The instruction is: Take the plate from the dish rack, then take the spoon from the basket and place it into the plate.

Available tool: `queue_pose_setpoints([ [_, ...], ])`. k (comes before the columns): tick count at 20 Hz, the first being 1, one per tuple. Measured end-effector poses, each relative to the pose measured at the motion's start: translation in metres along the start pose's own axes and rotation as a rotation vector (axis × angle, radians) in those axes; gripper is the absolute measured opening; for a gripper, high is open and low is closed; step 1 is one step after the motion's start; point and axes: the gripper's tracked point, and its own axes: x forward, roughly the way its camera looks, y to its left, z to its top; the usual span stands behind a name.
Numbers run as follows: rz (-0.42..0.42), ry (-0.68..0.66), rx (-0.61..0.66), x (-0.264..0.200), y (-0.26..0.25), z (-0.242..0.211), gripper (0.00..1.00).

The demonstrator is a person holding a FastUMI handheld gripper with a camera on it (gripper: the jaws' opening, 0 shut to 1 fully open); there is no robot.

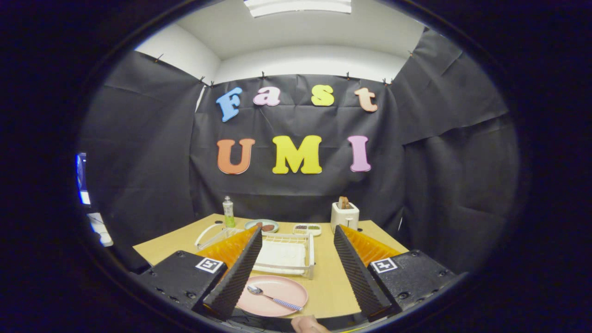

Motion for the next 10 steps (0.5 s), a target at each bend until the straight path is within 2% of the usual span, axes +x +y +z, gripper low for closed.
queue_pose_setpoints([
  [10,-0.035,-0.020,-0.019,-0.006,-0.027,0.002,1.00],
])
